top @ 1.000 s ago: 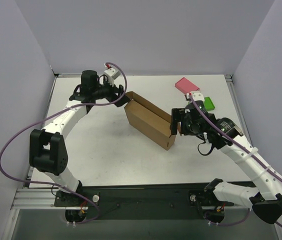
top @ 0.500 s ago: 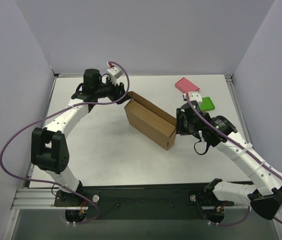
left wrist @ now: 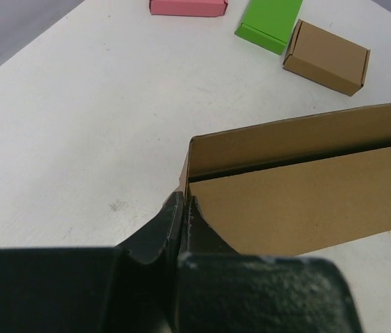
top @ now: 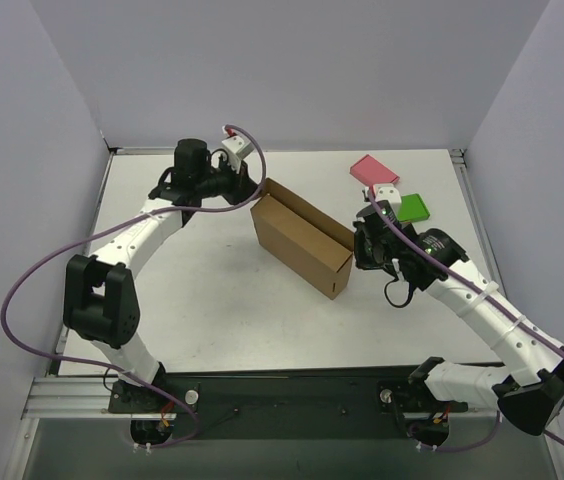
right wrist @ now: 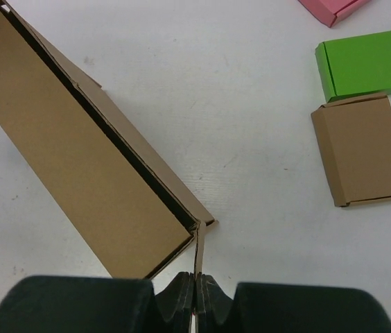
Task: Fold the paper box
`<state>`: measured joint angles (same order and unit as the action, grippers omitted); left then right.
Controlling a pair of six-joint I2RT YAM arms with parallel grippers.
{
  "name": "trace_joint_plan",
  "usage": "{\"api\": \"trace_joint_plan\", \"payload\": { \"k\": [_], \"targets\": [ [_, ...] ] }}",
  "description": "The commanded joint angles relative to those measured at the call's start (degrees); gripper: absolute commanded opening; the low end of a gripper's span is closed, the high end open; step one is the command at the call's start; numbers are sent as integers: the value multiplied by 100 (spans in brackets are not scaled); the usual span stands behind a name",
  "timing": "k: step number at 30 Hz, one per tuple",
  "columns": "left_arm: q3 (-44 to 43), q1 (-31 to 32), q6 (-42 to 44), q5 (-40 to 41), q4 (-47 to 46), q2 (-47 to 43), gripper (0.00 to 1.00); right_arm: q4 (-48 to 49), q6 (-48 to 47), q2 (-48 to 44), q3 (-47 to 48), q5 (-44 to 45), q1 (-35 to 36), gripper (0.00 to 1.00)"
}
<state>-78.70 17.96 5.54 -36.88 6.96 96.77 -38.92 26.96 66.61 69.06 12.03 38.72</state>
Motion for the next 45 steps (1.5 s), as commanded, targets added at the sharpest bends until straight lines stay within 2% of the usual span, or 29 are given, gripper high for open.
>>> {"api": "trace_joint_plan", "payload": {
  "k": [1, 5, 13, 25, 35, 37, 40, 41, 44, 45],
  "targets": [
    [-242, 304, 9, 766, 349, -106, 0, -116, -7, 124, 64, 203, 22, 0],
    [-313, 542, -447, 1437, 666, -141, 0, -116, -33, 238, 82, 343, 30, 0],
    [-427, 648, -1204, 1728, 1201, -273, 0, 42, -287, 361, -24, 501, 39, 0],
    [144, 604, -2196, 1510, 1255, -985, 0, 191, -982, 353, -129, 827, 48, 0],
    [188, 525, -2479, 1359, 1247, -1196, 0, 499, -1263, 72, -569, 906, 197, 1],
    [258, 525, -2470, 1333, 1194, -1239, 0, 482, -1202, -16, -482, 880, 215, 5],
    [381, 534, -2313, 1272, 1298, -1266, 0, 446, -1097, -191, -315, 853, 320, 29],
    [390, 534, -2225, 1228, 1351, -1275, 0, 438, -1096, -244, -279, 862, 347, 42],
    [399, 542, -1996, 1245, 1597, -1292, 0, 411, -956, -420, -121, 993, 496, 62],
    [390, 534, -1917, 1280, 1659, -1301, 0, 411, -921, -508, -86, 1064, 670, 63]
  ]
}}
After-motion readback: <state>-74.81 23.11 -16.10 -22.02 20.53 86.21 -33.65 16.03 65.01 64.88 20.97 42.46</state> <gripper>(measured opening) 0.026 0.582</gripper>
